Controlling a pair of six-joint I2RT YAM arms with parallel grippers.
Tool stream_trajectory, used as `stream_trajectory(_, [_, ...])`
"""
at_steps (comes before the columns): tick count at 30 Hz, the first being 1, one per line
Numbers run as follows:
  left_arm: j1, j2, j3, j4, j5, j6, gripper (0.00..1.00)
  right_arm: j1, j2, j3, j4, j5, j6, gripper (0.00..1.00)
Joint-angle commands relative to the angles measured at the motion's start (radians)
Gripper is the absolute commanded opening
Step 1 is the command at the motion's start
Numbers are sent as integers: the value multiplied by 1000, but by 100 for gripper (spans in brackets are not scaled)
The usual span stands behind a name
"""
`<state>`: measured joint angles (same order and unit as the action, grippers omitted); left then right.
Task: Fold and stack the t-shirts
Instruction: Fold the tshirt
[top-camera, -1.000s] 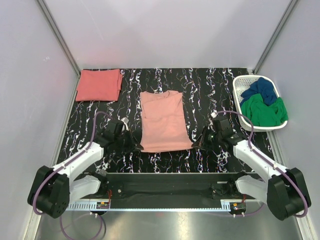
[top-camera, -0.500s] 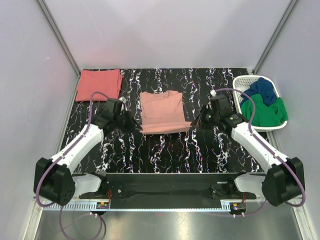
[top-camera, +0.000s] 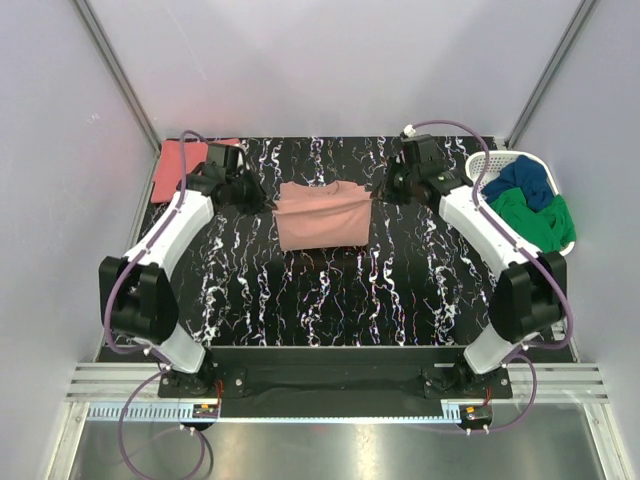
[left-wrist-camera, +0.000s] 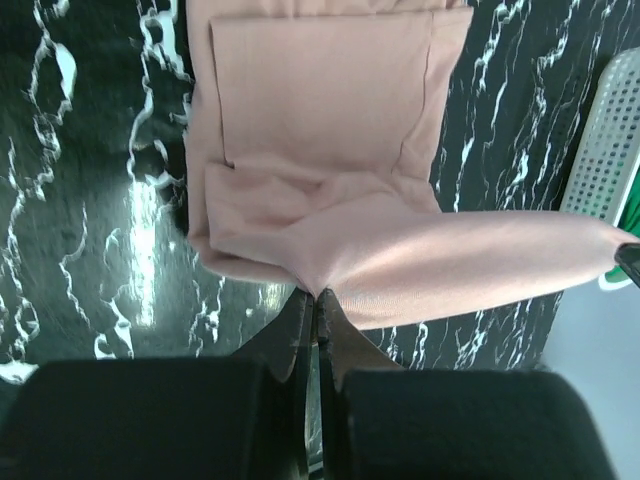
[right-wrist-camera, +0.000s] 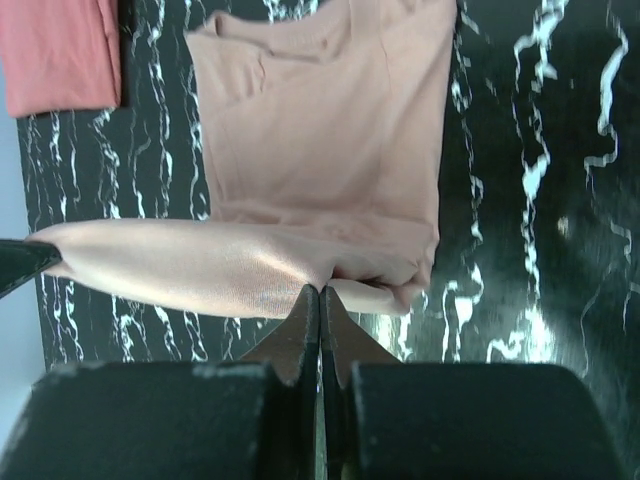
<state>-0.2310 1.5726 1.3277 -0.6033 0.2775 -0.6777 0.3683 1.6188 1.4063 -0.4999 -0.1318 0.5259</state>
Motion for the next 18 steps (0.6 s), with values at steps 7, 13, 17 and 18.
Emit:
stream_trajectory(7, [94, 225, 260, 99, 138, 44, 0, -72, 202, 270, 6, -3, -69, 0])
stream_trajectory(13, [117, 343, 353, 154, 193, 21, 0, -94, 325, 367, 21, -40, -66, 0])
stream_trajectory(17, [139, 440, 410, 216, 235, 6, 0, -106, 381, 416, 34, -51, -64, 0])
stream_trajectory(18, [142, 455, 415, 232, 241, 1, 0, -109, 406, 425, 37, -57, -63, 0])
